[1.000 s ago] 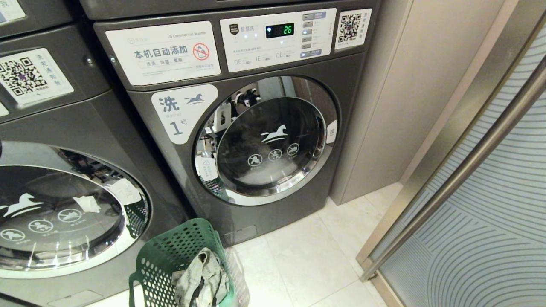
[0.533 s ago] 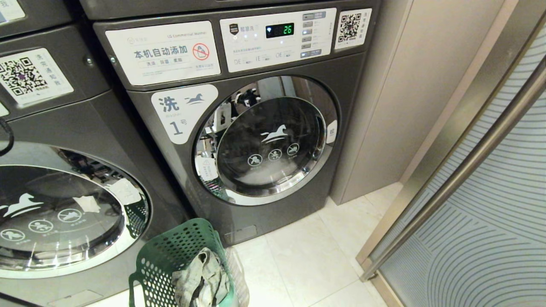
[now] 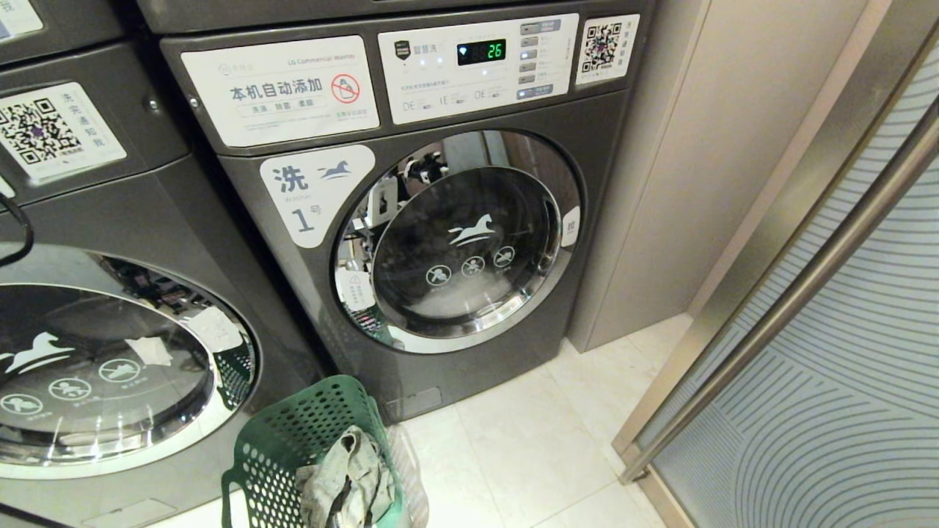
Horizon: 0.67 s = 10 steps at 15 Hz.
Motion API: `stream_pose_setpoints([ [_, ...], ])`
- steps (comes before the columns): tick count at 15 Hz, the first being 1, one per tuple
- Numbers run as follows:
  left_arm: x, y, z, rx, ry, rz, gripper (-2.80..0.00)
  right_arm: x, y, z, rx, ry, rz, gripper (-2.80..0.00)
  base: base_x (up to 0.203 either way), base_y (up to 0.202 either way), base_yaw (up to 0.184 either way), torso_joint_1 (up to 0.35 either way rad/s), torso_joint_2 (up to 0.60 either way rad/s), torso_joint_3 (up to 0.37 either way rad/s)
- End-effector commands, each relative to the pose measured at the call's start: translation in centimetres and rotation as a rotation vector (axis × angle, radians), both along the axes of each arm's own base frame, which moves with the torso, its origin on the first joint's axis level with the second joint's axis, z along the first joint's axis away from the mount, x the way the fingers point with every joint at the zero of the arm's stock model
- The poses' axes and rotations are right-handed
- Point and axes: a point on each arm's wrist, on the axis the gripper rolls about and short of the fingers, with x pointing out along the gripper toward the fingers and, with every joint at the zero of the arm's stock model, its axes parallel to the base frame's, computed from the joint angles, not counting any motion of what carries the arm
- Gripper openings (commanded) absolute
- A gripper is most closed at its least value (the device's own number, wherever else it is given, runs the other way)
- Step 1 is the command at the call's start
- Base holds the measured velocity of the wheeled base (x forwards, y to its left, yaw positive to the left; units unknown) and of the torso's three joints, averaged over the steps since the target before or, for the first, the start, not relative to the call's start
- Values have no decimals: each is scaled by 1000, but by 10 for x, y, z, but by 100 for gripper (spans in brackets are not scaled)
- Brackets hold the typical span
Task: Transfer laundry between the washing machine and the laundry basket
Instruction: Press the washing machine switch
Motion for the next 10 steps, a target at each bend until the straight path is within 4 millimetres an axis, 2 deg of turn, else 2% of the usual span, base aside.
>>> stream_pose_setpoints([
  [1,-4,-1,6,9,-23,7,-280,0,0,0,0,0,1,-280,0,0,0,0,0,0],
  [5,-17,-3,14,17,-31,13,-280,0,0,0,0,0,1,-280,0,0,0,0,0,0],
  [8,-35,-10,29,26,-54,12,-280,0,0,0,-1,0,1,-280,0,0,0,0,0,0],
  [10,-41,-13,31,29,-59,12,-280,0,0,0,-1,0,1,-280,0,0,0,0,0,0],
])
